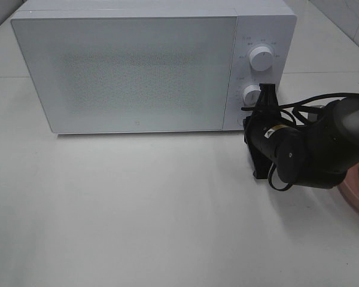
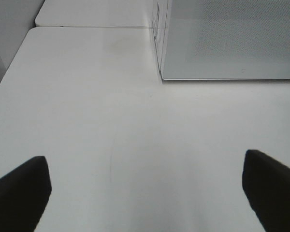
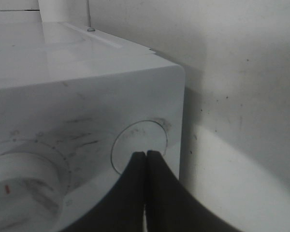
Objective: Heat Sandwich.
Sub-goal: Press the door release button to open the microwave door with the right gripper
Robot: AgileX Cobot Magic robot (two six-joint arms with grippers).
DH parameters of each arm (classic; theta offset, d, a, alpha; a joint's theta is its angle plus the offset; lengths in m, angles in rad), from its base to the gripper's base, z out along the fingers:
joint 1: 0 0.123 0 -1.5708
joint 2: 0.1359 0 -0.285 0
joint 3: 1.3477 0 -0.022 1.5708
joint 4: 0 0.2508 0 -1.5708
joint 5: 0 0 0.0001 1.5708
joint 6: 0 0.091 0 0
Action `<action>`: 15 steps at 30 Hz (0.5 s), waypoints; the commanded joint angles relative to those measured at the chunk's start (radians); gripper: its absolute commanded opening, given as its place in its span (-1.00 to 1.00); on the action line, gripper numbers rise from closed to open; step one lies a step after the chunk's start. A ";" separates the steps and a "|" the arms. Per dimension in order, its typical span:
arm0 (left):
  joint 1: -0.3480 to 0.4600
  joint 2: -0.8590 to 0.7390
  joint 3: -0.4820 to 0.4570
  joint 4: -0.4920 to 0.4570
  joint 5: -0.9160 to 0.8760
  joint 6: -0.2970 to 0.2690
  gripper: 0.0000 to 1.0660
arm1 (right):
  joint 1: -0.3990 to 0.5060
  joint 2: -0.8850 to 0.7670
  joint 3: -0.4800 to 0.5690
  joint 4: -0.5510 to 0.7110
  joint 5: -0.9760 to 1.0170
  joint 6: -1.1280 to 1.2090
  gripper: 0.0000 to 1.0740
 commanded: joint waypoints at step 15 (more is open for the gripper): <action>0.003 -0.029 0.002 -0.001 -0.004 0.000 0.95 | -0.016 0.068 -0.103 0.051 -0.025 -0.045 -0.95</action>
